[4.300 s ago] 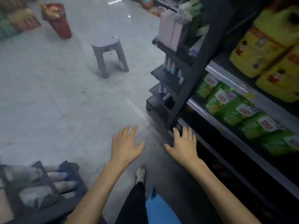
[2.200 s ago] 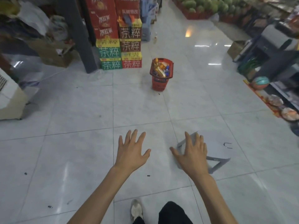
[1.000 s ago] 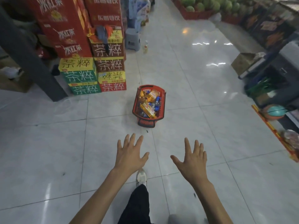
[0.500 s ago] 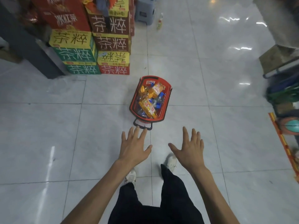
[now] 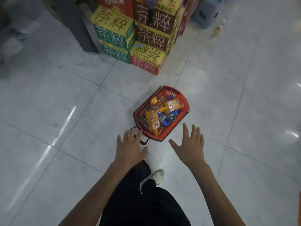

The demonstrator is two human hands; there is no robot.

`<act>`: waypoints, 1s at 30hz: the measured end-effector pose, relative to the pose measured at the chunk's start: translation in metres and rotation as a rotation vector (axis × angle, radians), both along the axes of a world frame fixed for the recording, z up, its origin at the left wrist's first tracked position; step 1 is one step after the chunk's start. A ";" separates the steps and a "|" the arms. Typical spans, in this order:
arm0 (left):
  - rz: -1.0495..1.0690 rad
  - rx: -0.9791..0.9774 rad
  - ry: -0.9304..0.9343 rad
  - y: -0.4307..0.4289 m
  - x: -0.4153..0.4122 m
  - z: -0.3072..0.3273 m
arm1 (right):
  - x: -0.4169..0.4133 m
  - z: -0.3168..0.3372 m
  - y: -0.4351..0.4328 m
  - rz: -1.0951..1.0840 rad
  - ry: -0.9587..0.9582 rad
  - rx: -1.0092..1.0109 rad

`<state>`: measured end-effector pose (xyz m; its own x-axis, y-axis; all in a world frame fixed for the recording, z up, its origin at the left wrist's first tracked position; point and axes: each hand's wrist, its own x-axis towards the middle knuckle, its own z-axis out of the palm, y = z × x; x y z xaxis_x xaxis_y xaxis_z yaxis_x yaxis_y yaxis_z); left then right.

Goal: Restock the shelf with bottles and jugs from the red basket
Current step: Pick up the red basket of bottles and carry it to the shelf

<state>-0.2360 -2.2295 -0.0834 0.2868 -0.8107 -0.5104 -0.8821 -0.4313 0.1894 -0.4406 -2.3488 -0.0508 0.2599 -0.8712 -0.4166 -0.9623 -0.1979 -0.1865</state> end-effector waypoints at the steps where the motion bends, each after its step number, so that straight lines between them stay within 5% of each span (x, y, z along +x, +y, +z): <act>1: 0.036 0.009 0.002 -0.008 0.000 -0.006 | 0.003 -0.005 -0.019 0.038 0.011 0.005; 18: 0.410 0.097 -0.030 -0.157 0.005 -0.068 | 0.039 -0.053 -0.270 0.600 0.099 0.029; 30: 0.871 0.276 -0.007 -0.211 -0.078 -0.148 | 0.061 -0.183 -0.442 1.095 0.151 0.170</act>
<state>-0.3138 -2.4402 -0.2313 0.7440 -0.1549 -0.6500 -0.2238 -0.9743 -0.0240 -0.3797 -2.7913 -0.2335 0.7884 -0.1321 -0.6008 -0.2997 -0.9354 -0.1877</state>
